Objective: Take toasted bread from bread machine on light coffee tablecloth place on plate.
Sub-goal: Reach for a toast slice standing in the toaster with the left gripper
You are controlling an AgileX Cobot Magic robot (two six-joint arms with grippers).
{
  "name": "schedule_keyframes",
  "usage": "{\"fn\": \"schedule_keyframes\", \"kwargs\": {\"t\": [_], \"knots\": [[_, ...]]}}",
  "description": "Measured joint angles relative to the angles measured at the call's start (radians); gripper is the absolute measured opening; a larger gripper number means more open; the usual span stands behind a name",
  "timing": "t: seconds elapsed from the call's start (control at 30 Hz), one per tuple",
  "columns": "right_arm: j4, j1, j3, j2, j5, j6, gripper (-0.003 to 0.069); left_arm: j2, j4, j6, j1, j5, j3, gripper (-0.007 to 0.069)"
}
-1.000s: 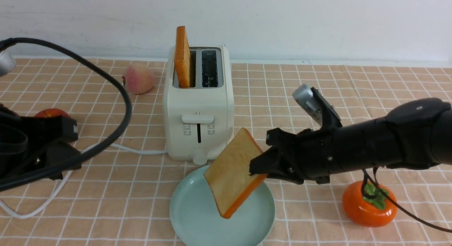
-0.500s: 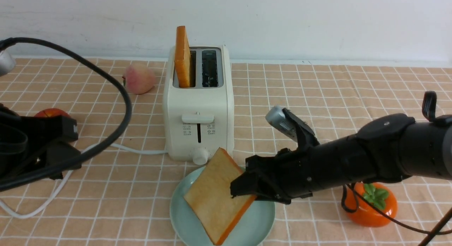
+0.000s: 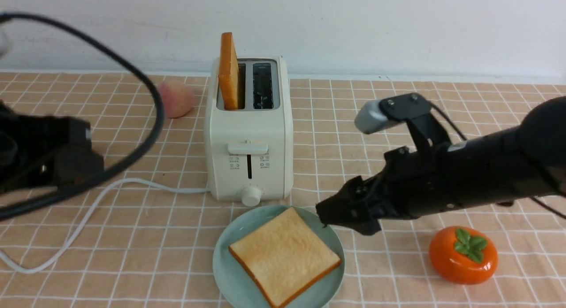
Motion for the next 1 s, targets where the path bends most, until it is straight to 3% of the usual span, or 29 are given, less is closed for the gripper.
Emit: {"fn": "schedule_keyframes", "kwargs": {"t": [0.17, 0.2, 0.33, 0.43, 0.53, 0.57, 0.6, 0.67, 0.77, 0.83, 0.9, 1.0], "knots": [[-0.28, 0.0, -0.128, -0.08, 0.208, 0.235, 0.0538, 0.015, -0.267, 0.354, 0.0, -0.06, -0.137, 0.0424], [-0.385, 0.0, -0.188, -0.096, 0.289, 0.335, 0.0507, 0.043, -0.395, 0.5, 0.0, -0.064, -0.185, 0.0451], [-0.553, 0.0, -0.302, -0.129, 0.414, 0.529, 0.0433, 0.169, -0.545, 0.646, 0.0, -0.033, -0.333, 0.048], [-0.582, 0.0, -0.326, -0.153, 0.465, 0.595, 0.0383, 0.276, -0.496, 0.556, 0.0, -0.013, -0.441, 0.0484], [-0.582, 0.0, -0.328, -0.169, 0.518, 0.613, 0.0356, 0.367, -0.374, 0.448, -0.015, -0.019, -0.539, 0.0484], [-0.582, 0.0, -0.328, -0.171, 0.548, 0.618, 0.035, 0.411, -0.275, 0.373, -0.049, -0.028, -0.603, 0.0484], [-0.582, 0.0, -0.328, -0.171, 0.551, 0.618, 0.035, 0.417, -0.259, 0.373, -0.055, -0.028, -0.611, 0.0484], [-0.582, 0.0, -0.328, -0.172, 0.569, 0.632, 0.0346, 0.509, 0.002, 0.214, -0.164, -0.034, -0.717, 0.0484], [-0.582, 0.0, -0.327, -0.172, 0.566, 0.639, 0.0347, 0.586, 0.221, 0.063, -0.25, -0.032, -0.791, 0.0484], [-0.582, 0.0, -0.327, -0.172, 0.562, 0.641, 0.0347, 0.689, 0.453, -0.151, -0.318, -0.016, -0.88, 0.0484], [-0.582, 0.0, -0.327, -0.172, 0.562, 0.641, 0.0347, 0.789, 0.582, -0.306, -0.333, 0.013, -0.966, 0.0484], [-0.582, 0.0, -0.327, -0.172, 0.562, 0.641, 0.0347, 0.891, 0.618, -0.369, -0.316, 0.041, -1.045, 0.0484]]}}
